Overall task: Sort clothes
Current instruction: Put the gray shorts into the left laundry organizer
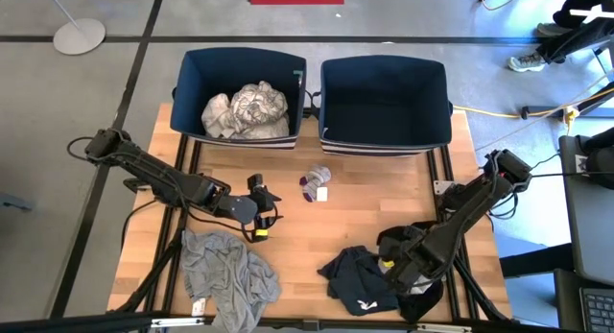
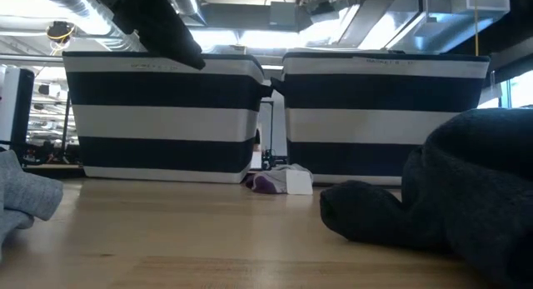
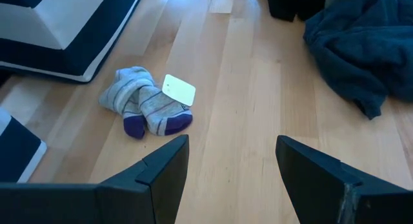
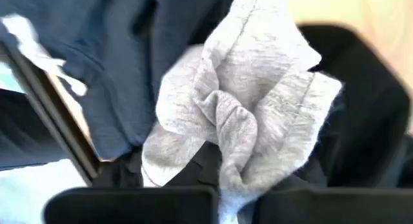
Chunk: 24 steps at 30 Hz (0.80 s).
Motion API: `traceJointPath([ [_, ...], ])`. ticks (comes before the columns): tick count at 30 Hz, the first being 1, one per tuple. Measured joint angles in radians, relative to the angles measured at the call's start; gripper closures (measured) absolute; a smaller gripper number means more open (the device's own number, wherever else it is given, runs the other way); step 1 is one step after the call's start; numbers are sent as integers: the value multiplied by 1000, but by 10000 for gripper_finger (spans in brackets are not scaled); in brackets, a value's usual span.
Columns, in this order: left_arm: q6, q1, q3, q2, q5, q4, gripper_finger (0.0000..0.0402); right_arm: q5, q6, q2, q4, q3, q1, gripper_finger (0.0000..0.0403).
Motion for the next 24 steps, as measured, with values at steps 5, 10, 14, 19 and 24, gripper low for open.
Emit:
traceJointPath([
  [5, 0, 0, 0, 0, 0, 0, 179, 52, -62, 0, -69, 98, 0, 393],
  [10, -10, -2, 0, 0, 0, 0, 179, 99, -103, -1, -163, 176, -1, 381],
  [14, -14, -2, 0, 0, 0, 0, 179, 155, -127, -9, -244, 241, -15, 387],
  [19, -20, -2, 0, 0, 1, 0, 179, 212, -210, -60, -261, 293, -60, 389],
  [24, -22, -2, 0, 0, 1, -3, 179, 296, -329, -129, -263, 309, -140, 386],
])
